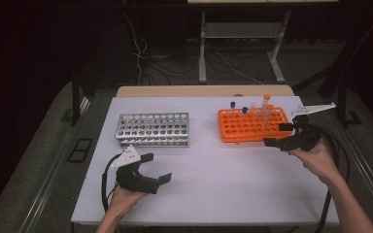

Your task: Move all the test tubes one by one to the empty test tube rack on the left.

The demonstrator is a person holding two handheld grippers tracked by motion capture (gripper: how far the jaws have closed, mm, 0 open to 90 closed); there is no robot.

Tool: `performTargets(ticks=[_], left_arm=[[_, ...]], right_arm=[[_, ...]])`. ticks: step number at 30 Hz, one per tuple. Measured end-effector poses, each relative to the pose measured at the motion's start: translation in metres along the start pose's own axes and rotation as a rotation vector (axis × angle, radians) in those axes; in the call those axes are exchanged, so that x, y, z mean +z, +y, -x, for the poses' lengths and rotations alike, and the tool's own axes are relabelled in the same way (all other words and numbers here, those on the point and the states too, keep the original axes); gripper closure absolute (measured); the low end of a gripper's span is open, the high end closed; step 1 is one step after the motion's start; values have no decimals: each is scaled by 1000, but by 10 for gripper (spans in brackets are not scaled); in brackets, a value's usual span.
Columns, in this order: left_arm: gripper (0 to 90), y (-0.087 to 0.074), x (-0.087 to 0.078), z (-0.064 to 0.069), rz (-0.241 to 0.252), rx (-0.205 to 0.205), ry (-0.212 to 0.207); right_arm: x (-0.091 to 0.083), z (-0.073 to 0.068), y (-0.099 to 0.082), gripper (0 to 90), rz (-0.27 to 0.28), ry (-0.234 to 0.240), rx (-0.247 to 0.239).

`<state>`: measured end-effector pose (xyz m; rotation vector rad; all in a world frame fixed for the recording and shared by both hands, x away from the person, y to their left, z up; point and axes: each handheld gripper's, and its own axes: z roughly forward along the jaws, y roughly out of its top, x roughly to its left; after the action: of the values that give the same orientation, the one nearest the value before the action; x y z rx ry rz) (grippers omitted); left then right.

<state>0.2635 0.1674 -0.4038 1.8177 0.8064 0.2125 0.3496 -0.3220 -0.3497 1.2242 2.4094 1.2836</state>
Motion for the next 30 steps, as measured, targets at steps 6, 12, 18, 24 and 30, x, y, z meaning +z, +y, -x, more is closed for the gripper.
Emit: performTargets(ticks=[6, 12, 18, 24, 30], left_arm=[[0, 0, 0, -1, 1, -1, 1], [0, 0, -1, -1, 2, -1, 1], [0, 0, -1, -1, 1, -2, 1], [0, 0, -1, -2, -1, 0, 1], [0, 0, 0, -1, -5, 1, 0]], right_arm=[[6, 18, 9, 1, -12, -21, 37], [11, 33, 13, 0, -23, -42, 55], [17, 49, 15, 1, -20, -54, 70], [24, 61, 16, 0, -27, -73, 71], [34, 74, 17, 3, -25, -89, 93]])
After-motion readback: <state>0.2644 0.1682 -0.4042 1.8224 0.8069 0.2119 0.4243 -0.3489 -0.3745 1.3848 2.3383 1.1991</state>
